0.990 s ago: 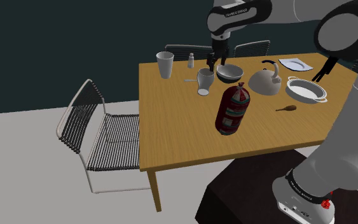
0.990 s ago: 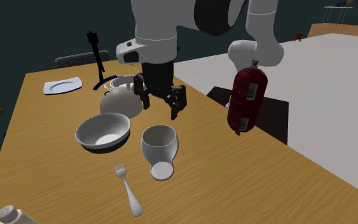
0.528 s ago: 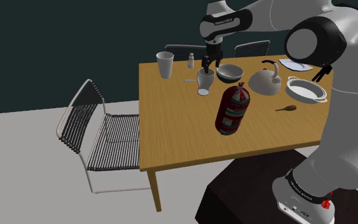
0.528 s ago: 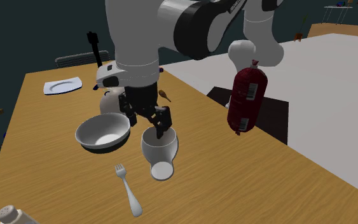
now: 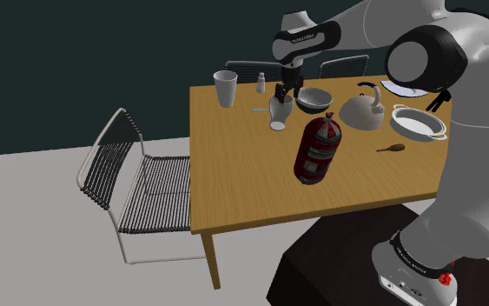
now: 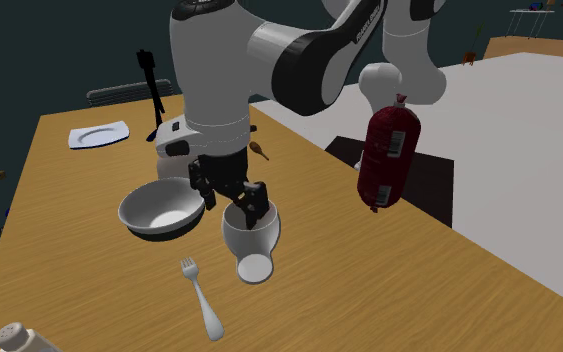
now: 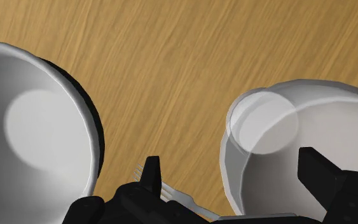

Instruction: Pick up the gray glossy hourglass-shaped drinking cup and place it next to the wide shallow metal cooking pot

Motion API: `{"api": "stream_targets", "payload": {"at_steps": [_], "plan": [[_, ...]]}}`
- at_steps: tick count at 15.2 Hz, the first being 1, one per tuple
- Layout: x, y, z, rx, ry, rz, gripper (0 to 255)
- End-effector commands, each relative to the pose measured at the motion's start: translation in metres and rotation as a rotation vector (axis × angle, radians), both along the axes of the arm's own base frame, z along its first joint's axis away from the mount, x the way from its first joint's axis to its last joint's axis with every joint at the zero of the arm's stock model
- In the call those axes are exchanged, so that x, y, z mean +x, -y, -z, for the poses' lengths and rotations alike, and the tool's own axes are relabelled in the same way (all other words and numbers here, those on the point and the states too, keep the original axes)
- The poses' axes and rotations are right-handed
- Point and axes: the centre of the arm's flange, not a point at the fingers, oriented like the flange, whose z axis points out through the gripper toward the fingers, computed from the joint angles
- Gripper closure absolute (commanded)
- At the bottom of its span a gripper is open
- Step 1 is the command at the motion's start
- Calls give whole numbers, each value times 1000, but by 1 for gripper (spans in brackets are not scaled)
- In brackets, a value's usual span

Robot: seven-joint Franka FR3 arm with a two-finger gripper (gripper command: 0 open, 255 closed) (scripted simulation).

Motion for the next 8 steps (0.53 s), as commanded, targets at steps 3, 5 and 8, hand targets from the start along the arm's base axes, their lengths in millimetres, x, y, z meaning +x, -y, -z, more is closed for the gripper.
{"api": "stream_targets", "payload": {"at_steps": [3, 5, 8], "plan": [[0, 0, 0, 0, 0, 0, 0], [0, 0, 0, 0, 0, 0, 255], [0, 0, 0, 0, 0, 0, 255]]}}
